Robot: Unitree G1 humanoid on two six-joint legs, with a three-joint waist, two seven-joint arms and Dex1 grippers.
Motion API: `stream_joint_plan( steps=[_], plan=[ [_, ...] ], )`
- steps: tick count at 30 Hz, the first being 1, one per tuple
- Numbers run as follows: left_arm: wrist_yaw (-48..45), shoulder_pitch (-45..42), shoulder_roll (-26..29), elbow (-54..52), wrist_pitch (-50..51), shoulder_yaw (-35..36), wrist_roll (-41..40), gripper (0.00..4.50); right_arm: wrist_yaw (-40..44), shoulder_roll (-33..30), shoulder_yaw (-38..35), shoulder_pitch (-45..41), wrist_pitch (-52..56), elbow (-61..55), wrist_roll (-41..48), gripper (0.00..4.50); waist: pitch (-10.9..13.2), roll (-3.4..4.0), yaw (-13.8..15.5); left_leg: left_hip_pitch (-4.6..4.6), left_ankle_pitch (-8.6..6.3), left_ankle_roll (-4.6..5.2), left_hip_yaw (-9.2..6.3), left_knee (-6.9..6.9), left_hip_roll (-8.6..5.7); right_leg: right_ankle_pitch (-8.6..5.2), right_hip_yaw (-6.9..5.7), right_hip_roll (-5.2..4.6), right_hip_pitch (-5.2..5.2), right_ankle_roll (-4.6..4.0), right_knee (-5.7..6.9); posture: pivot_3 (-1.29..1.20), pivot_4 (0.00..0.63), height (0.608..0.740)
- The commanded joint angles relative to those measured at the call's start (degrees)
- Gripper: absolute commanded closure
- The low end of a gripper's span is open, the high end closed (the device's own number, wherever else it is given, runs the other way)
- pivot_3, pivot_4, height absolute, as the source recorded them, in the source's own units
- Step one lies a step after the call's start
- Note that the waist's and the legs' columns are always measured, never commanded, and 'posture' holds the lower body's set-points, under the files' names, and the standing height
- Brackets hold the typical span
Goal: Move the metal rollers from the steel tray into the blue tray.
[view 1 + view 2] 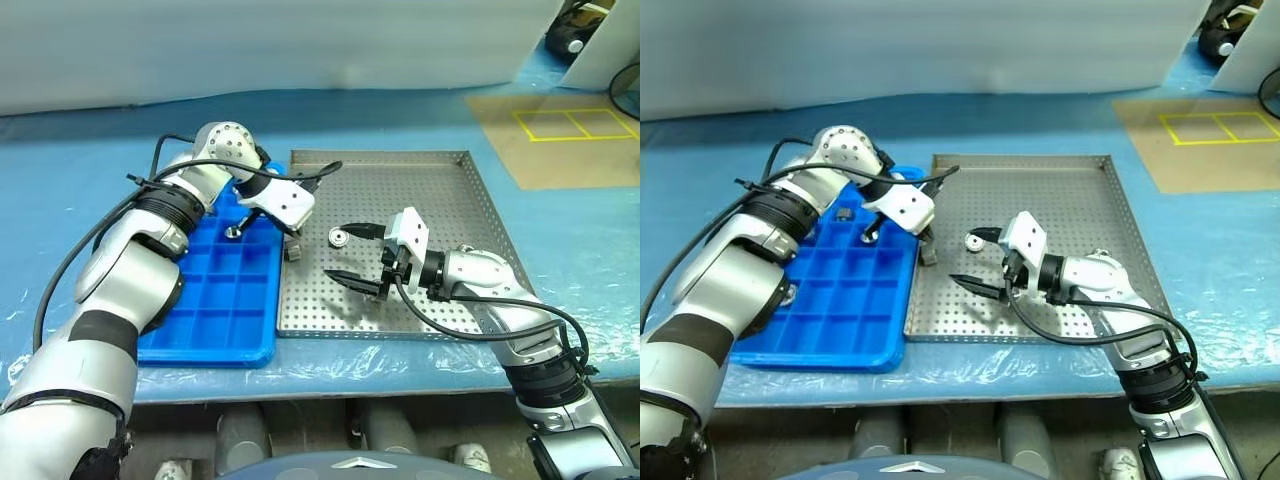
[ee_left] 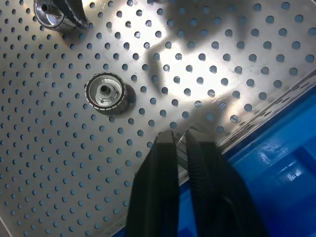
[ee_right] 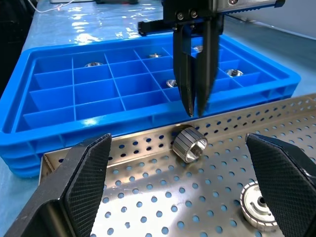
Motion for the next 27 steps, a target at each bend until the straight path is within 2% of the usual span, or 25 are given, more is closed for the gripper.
stream_joint_plan(
  steps=[1, 2, 4, 7, 10, 20, 27],
  plan=[
    [7.6, -4.2, -1.2, 6.2, -9.8, 1.5, 3.6, 2.92, -0.3, 0.0, -0.3, 0.5, -1.1, -1.9, -0.1, 0.0, 0.0, 0.0, 0.2, 0.01, 0.0, 0.0, 0.0, 0.03, 0.0, 0.03, 0.01, 0.0, 0.01, 0.01, 0.0, -0.28, 0.15, 0.74],
    [8.4, -4.9, -1.5, 7.9, -11.9, 0.8, 5.0, 2.66, -0.4, 0.0, -0.3, 0.7, -1.2, -2.1, -0.1, 0.0, 0.0, 0.0, 0.3, 0.03, 0.0, 0.0, 0.0, 0.04, 0.0, 0.03, 0.01, 0.0, 0.04, 0.02, 0.0, -0.29, 0.15, 0.74],
    [6.5, -5.3, -1.2, 10.3, -18.5, -0.6, 6.5, 2.66, -0.6, 0.0, -0.5, 1.0, -1.0, -2.4, -0.1, 0.0, 0.0, 0.0, 0.6, 0.04, 0.0, 0.0, 0.0, 0.05, 0.0, 0.04, 0.01, 0.0, 0.04, 0.02, 0.01, -0.29, 0.15, 0.74],
    [11.8, -5.8, -2.6, 12.5, -24.6, -0.9, 9.6, 2.66, -0.9, -0.1, -0.7, 1.2, -1.0, -2.7, -0.2, 0.0, 0.0, 0.0, 0.6, 0.06, 0.0, 0.0, 0.0, 0.03, 0.01, 0.04, 0.04, 0.01, 0.04, 0.04, 0.0, -0.3, 0.15, 0.74],
    [14.3, -6.3, -3.7, 14.5, -27.1, -1.6, 12.1, 2.66, -1.2, -0.1, -0.7, 1.6, -0.8, -3.2, -0.2, 0.0, 0.0, -0.01, 0.7, 0.05, 0.0, 0.0, 0.0, 0.03, 0.02, 0.05, 0.04, 0.02, 0.03, 0.05, 0.01, -0.3, 0.15, 0.74],
    [13.9, -6.1, -3.5, 16.9, -32.3, -2.7, 15.4, 2.66, -2.1, -0.4, -1.1, 3.2, -0.2, -4.7, 0.1, 0.0, 0.0, -0.01, 0.6, 0.1, 0.0, -0.01, 0.0, 0.05, 0.02, 0.07, 0.06, 0.01, 0.03, 0.07, 0.06, -0.32, 0.15, 0.74],
    [24.3, -7.0, -1.9, 17.0, -33.7, -7.2, 25.4, 2.66, -2.8, -0.7, -1.2, 3.7, 0.1, -5.3, 0.1, 0.0, 0.0, -0.01, 0.4, 0.15, 0.01, -0.02, 0.0, 0.06, 0.03, 0.07, 0.07, 0.02, 0.04, 0.07, 0.09, -0.33, 0.15, 0.74]
  ],
)
